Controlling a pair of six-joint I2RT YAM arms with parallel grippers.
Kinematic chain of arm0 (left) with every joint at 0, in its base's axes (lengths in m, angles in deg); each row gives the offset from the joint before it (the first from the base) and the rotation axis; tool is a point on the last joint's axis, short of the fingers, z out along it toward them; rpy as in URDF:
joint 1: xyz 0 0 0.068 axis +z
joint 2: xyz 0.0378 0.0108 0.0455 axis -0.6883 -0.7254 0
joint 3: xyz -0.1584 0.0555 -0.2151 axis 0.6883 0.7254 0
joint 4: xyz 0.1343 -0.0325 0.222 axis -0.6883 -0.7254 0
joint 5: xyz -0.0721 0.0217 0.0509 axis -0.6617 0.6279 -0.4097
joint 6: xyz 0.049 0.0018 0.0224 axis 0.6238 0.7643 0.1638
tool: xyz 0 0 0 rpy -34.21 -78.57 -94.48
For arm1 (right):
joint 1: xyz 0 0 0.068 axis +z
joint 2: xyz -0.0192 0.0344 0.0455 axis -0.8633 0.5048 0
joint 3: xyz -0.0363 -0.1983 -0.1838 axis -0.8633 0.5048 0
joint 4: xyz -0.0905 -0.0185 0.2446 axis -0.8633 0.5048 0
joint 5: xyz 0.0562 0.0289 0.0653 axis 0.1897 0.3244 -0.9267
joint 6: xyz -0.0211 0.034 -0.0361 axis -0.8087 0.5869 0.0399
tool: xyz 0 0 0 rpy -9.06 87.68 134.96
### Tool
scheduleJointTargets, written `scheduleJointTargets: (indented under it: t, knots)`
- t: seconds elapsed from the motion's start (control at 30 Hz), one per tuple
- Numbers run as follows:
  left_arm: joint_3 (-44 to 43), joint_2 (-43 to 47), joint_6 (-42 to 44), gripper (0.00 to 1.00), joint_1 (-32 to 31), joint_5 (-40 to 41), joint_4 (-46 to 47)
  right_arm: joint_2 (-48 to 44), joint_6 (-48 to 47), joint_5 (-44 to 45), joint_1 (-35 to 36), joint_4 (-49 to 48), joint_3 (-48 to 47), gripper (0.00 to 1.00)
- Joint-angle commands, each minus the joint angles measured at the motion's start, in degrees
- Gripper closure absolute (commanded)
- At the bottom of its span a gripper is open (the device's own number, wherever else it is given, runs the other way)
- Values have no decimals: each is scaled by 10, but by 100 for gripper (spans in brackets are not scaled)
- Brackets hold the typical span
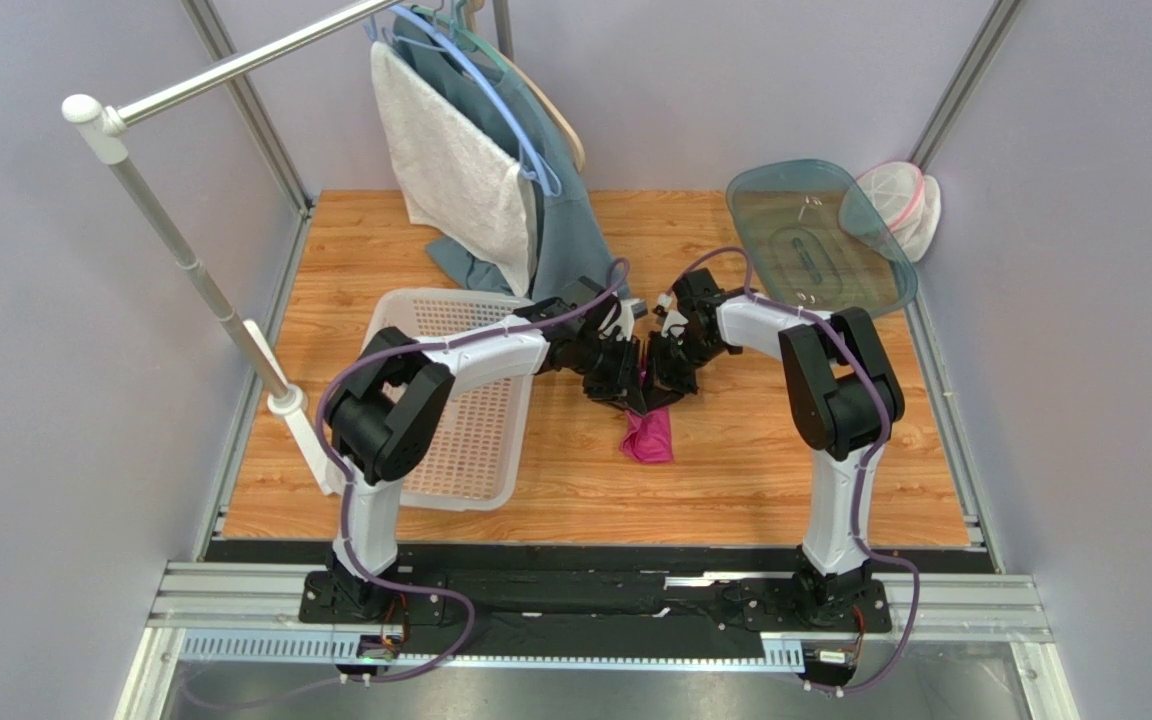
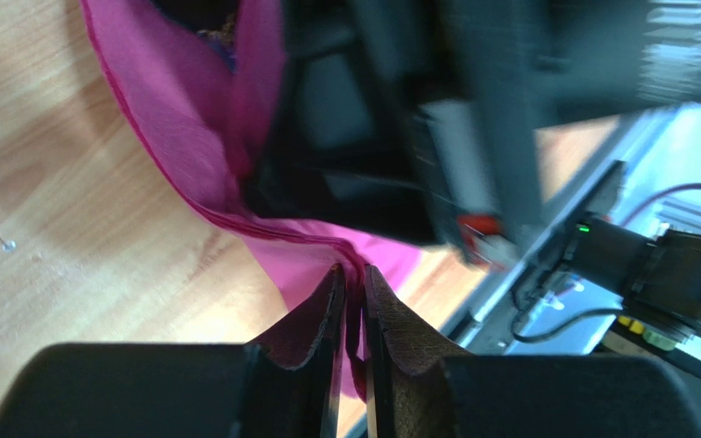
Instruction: Place the utensils on the paper napkin and roll it up
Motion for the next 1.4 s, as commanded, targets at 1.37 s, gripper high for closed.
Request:
scheduleJointTargets:
  t: [1.37]
  knots:
    - [-53,-30,82,90,12,-45,-68,10,64,165,-30,-77,61,100]
